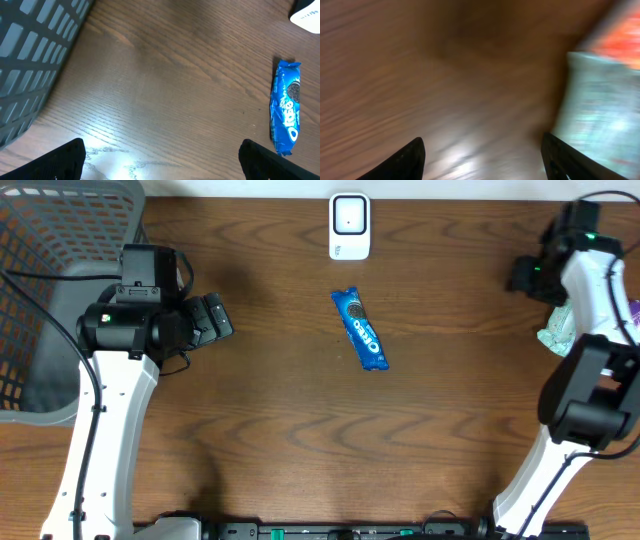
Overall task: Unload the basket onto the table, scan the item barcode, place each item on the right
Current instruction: 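Move the right gripper left and grasp the blue Oreo bar, then lift the Oreo bar and turn it to expose the barcode, then hold the Oreo bar up against the scanner with the right gripper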
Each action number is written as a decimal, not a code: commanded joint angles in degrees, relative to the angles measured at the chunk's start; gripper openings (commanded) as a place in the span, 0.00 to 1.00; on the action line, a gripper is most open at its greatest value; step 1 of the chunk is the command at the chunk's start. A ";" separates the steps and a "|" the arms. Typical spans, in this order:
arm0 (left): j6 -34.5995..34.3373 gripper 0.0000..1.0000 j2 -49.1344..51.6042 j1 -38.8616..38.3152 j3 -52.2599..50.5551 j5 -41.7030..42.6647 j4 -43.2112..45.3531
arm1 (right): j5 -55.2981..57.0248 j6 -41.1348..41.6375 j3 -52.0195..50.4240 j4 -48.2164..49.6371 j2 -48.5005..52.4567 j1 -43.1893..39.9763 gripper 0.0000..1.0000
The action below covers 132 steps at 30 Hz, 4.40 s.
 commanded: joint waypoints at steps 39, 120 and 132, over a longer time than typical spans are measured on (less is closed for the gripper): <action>-0.11 0.98 0.22 0.13 0.31 -0.70 -0.07 | -3.28 2.89 -18.16 11.15 0.90 35.54 0.06; -0.11 0.98 0.22 0.13 0.31 -0.70 -0.07 | 2.73 26.08 -16.22 10.54 -1.03 32.06 0.75; -0.11 0.98 0.22 0.13 0.31 -0.70 -0.07 | 2.97 26.64 -20.55 15.30 -1.05 32.11 0.01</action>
